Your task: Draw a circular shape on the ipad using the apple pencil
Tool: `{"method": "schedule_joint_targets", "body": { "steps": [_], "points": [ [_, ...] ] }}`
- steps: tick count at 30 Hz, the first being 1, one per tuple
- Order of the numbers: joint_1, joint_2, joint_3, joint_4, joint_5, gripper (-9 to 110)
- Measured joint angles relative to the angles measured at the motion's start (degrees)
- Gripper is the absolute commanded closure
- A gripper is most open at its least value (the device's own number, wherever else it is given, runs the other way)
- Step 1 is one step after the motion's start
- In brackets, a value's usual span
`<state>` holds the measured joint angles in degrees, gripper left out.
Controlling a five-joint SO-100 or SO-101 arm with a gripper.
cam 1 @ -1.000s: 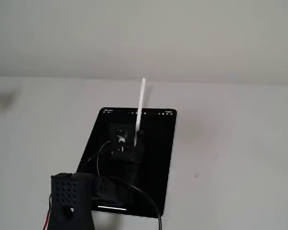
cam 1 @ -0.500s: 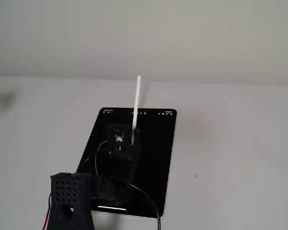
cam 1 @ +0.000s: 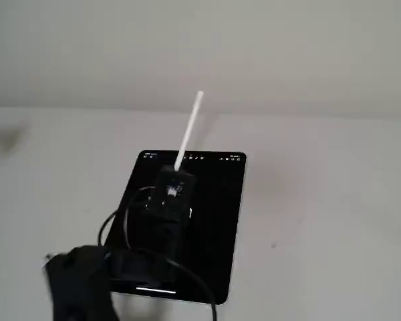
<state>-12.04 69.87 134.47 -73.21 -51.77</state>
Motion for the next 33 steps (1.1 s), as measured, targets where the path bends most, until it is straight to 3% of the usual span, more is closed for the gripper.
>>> {"method": "schedule_joint_targets", "body": {
  "steps": [7, 16, 22, 33],
  "points": [
    [1.41, 31.29, 4.04, 35.51, 22.59, 102],
    [1.41, 55.72, 4.48, 67.85, 39.11, 102],
    [1.41, 69.35, 7.91, 83.41, 44.74, 102],
    [1.93, 103.62, 23.12, 103.27, 45.88, 102]
  ]
}}
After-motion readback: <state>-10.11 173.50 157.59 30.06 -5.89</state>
